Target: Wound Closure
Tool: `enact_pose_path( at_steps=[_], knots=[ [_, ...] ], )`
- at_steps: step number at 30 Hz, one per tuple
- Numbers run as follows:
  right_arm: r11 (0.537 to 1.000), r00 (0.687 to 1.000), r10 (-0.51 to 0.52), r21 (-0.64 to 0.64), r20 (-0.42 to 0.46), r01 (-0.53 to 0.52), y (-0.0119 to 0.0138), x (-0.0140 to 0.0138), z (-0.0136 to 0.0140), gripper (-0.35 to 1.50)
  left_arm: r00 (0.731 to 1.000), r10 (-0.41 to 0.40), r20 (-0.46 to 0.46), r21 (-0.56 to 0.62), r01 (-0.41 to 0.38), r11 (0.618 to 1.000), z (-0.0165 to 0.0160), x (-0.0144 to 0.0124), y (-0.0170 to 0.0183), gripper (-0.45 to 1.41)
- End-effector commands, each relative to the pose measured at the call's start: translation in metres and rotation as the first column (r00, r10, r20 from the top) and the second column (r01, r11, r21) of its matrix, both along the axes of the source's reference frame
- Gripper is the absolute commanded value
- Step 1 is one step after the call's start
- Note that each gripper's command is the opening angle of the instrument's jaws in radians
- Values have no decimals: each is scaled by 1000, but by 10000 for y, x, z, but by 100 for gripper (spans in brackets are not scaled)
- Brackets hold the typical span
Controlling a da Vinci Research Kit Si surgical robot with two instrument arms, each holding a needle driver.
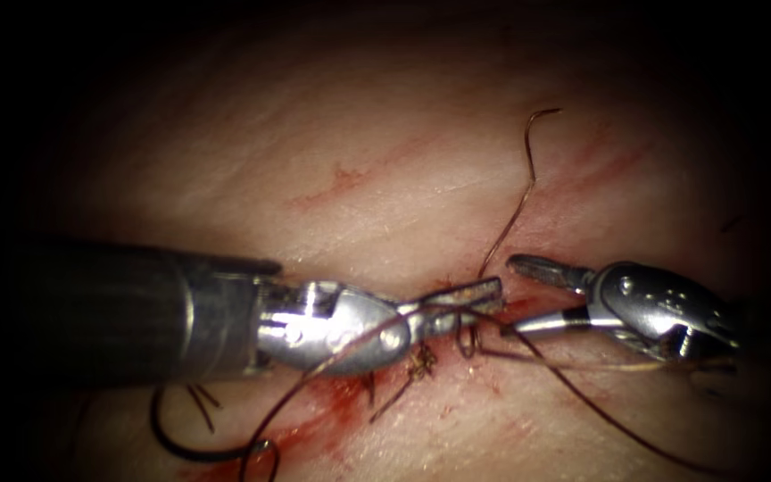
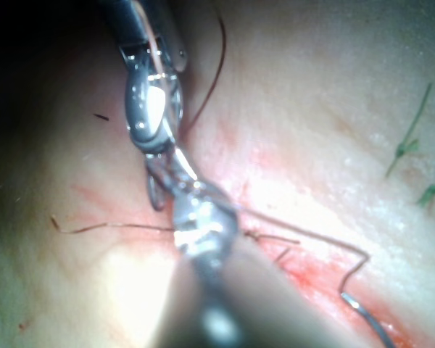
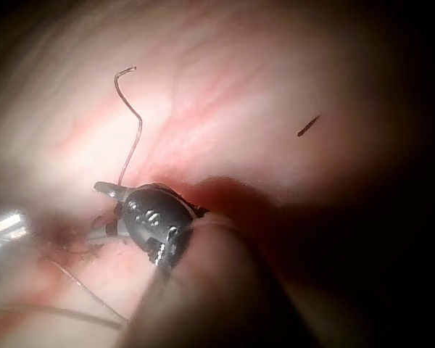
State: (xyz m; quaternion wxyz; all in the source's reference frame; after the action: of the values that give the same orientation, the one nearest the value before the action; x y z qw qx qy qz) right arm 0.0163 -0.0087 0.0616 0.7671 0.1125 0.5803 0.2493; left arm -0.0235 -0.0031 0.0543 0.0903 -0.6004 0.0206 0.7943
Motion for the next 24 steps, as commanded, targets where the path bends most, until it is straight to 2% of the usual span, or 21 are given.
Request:
enact_pose_path(
  at_steps=[1, 4, 9, 18, 24],
  knots=[
    [1000, 1000, -16, -4, -5, 16, -7, 32, 22, 130, 1000, -1, 5, 9, 1, 1000, 3, -3, 1, -45],
    [999, 999, -38, -11, 19, 38, -13, 52, 43, 130, 1000, -4, 11, 20, 4, 1000, -3, 2, 13, -45],
    [998, 999, -54, -8, 3, 54, -17, 64, 40, 130, 1000, -7, 17, 37, 6, 999, -12, 7, 31, -45],
    [997, 997, -73, 9, 15, 73, -1, 9, 28, 130, 1000, -5, 13, 26, 5, 1000, 1, 8, 26, -45],
    [998, 998, -65, 5, 18, 65, -2, 34, 35, 130, 1000, -7, 16, 22, 6, 1000, 3, 1, 22, -45]
  ],
)
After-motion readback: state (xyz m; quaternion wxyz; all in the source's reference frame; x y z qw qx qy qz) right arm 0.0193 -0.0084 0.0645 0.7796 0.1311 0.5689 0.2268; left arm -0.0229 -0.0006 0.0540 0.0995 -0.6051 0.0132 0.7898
